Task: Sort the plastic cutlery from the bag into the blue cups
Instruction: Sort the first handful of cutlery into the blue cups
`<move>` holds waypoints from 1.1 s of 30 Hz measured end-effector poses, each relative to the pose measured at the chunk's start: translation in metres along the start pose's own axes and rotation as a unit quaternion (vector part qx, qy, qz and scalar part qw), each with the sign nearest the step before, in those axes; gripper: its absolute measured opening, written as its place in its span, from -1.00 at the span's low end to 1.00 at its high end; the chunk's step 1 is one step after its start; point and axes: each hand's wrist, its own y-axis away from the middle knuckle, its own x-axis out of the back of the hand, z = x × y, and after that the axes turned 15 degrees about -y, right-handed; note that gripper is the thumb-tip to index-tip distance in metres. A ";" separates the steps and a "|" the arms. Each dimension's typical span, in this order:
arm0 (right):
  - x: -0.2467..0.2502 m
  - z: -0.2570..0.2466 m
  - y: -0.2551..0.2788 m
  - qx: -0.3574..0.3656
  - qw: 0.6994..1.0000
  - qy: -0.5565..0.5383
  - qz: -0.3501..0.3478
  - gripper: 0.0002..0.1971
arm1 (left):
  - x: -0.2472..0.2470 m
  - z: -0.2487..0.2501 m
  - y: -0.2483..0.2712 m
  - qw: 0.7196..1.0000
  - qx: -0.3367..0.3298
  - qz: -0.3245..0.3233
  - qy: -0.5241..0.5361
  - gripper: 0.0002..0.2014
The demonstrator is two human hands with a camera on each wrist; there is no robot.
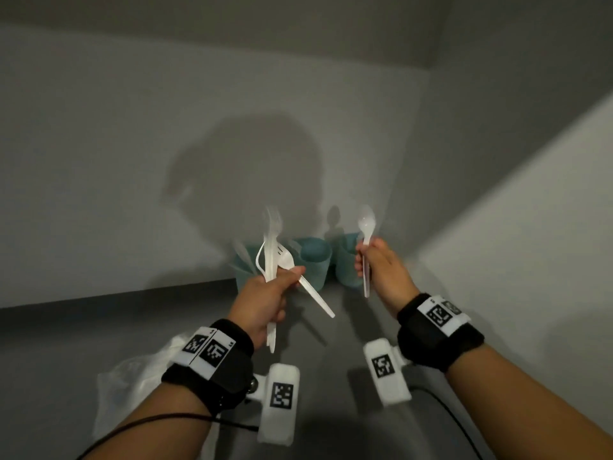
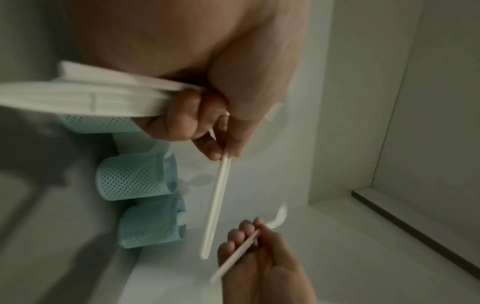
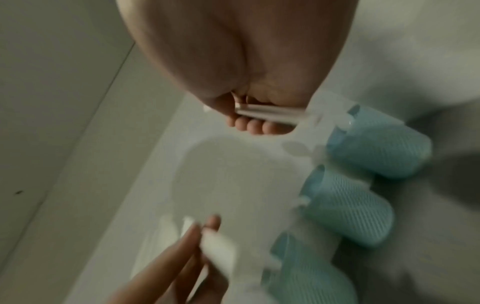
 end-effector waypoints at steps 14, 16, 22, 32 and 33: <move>0.046 0.068 -0.161 -0.058 0.930 0.355 0.080 -0.70 | -0.002 0.012 -0.085 0.998 -0.026 0.061 -0.007 -0.84; 0.047 0.070 -0.157 -0.070 0.918 0.385 0.072 -0.71 | -0.004 0.010 -0.088 0.998 -0.025 0.063 -0.009 -0.86; 0.006 0.036 -0.113 0.007 0.985 0.166 -0.051 -0.76 | -0.011 0.006 -0.087 0.998 -0.020 0.052 -0.014 -0.87; -0.017 0.034 -0.114 -0.044 0.980 0.140 -0.135 -0.91 | -0.006 0.003 -0.073 0.998 -0.011 0.040 -0.038 -0.88; -0.018 0.038 -0.124 -0.022 0.986 0.144 -0.083 -0.88 | -0.002 -0.001 -0.072 0.998 -0.009 0.038 -0.044 -0.83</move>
